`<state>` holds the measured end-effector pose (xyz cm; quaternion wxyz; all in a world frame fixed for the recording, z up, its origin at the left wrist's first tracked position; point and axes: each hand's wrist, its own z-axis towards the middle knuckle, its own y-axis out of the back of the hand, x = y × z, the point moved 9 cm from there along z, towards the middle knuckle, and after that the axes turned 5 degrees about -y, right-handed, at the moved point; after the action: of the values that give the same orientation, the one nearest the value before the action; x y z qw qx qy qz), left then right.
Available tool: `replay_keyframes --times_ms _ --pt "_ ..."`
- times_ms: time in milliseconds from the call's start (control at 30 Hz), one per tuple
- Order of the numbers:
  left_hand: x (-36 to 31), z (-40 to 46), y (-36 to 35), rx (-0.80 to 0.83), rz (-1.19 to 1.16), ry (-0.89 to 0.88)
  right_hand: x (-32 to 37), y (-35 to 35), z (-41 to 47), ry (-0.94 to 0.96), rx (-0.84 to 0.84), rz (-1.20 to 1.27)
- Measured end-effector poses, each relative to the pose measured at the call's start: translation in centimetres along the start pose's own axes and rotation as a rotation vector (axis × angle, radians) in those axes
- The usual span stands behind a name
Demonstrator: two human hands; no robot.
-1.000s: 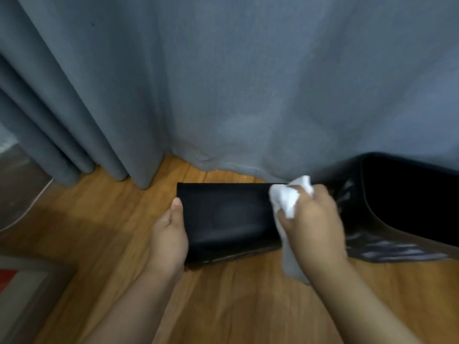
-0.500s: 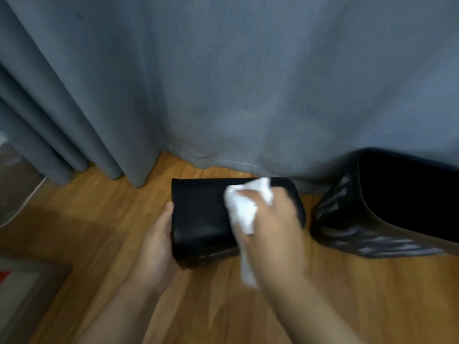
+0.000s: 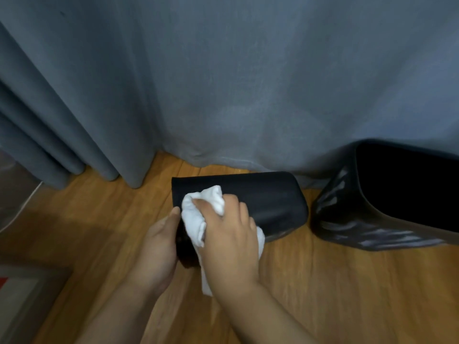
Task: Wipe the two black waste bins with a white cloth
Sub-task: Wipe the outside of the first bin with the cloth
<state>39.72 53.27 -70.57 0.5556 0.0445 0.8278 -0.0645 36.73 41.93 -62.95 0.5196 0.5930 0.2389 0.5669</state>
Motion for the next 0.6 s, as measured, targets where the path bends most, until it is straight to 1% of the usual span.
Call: replay_keyframes --times_ms 33,100,200,267,300,400,467,533,600 --pt "0.5 0.4 0.0 0.017 -0.013 0.01 -0.7 0.3 0.0 0.014 -0.021 -0.003" --pt "0.6 0.7 0.1 0.034 -0.038 0.019 -3.2 0.4 0.6 0.005 -0.01 -0.01" --pt "0.6 0.7 0.3 0.025 -0.014 0.028 -8.7 1.9 3.0 -0.166 0.014 -0.184" --pt "0.1 0.3 0.0 0.033 0.016 0.011 -12.5 3.3 4.6 -0.309 0.013 -0.211" --pt "0.2 0.4 0.0 0.029 0.01 0.014 -13.7 3.8 5.0 -0.349 0.019 -0.209" --pt "0.0 -0.1 0.3 0.007 0.007 0.015 -14.9 4.3 5.3 -0.411 0.043 -0.152" --pt "0.4 -1.0 0.1 0.045 0.056 0.009 -14.7 4.5 5.1 -0.439 0.034 -0.089" --pt "0.8 -2.0 -0.5 0.091 0.106 -0.009 -14.7 4.5 5.0 -0.441 0.043 -0.069" --pt "0.9 -2.3 -0.4 0.042 0.124 -0.055 -14.7 4.6 5.1 -0.392 0.032 -0.075"
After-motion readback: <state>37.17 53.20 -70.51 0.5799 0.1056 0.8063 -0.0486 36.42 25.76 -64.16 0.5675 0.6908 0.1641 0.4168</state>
